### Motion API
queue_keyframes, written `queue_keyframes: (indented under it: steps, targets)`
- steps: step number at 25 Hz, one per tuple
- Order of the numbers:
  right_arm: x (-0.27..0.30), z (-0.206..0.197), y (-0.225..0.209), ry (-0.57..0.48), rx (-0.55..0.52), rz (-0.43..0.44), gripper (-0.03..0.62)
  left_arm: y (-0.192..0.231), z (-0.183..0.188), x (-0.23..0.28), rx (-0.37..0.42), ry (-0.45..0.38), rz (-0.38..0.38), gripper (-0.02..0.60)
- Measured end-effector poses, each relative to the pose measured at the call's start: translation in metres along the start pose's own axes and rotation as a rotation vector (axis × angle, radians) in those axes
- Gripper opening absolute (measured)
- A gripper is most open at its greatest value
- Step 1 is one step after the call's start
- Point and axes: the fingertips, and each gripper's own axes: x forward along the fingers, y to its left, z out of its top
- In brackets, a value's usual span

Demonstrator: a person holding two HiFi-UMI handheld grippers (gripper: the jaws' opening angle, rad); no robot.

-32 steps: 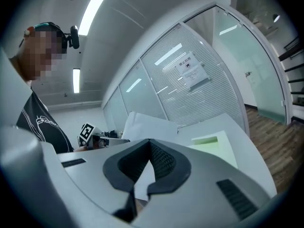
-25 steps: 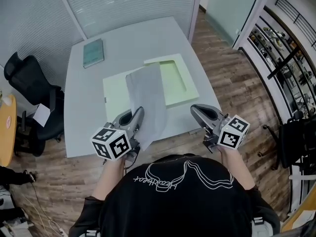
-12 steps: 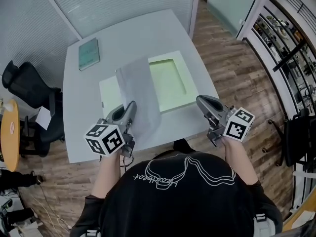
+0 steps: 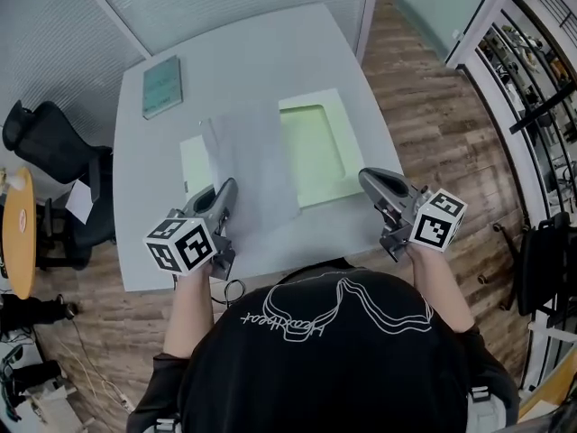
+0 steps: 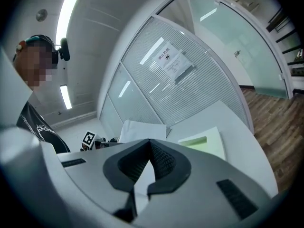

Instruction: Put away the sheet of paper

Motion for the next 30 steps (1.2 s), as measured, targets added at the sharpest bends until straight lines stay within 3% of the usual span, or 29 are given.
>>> queue_keyframes:
  steps: [8,19,30]
  targets:
    - [0.025,0.004,-0.010,0.057,0.002,0.031,0.009,0.036,0.000,0.007,-0.044,0.018,0.060,0.011]
    - [0.033,-0.005,-0.024,0.099,0.019,0.026,0.009,0.096,-0.027,0.024,-0.105,0.079,0.167,0.011]
    - [0.040,-0.013,-0.046,0.133,0.049,0.010,0.008,0.123,-0.044,0.060,-0.140,0.142,0.187,0.011]
